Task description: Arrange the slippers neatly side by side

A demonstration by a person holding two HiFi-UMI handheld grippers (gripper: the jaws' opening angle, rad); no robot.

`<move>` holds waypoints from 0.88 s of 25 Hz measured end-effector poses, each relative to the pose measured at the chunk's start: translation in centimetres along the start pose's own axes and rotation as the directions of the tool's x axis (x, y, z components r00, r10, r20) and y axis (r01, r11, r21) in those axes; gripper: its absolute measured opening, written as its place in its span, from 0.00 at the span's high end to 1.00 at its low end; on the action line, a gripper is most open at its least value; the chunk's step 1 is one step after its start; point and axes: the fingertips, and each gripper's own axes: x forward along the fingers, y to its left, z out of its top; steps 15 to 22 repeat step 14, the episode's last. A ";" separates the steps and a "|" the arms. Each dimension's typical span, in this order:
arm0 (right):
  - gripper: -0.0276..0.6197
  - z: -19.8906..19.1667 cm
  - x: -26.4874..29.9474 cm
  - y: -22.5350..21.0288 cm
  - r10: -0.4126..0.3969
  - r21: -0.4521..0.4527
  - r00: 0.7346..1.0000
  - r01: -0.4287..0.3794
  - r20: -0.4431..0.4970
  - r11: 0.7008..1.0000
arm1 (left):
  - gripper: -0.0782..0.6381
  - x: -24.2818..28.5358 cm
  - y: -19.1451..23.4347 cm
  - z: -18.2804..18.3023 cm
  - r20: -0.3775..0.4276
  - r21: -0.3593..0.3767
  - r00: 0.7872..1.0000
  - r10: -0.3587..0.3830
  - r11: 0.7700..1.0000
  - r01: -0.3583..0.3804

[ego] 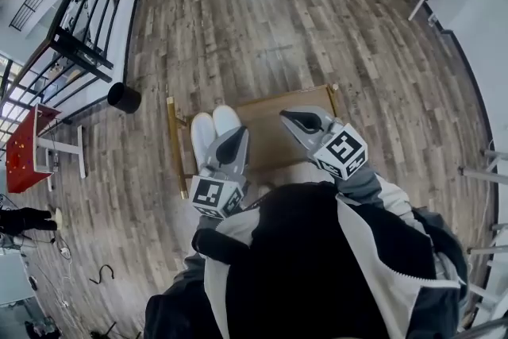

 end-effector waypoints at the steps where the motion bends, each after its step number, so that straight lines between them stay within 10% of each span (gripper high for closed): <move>1: 0.96 0.0 -0.3 -0.1 0.003 0.001 1.000 -0.003 0.001 1.000 | 0.87 0.1 -0.2 0.0 0.003 -0.001 1.000 0.008 1.000 -0.008; 22: 0.96 -0.3 -3.1 0.3 0.047 0.033 0.999 -0.047 0.015 0.998 | 0.87 0.2 -3.6 0.0 0.041 -0.003 0.998 0.052 0.999 -0.052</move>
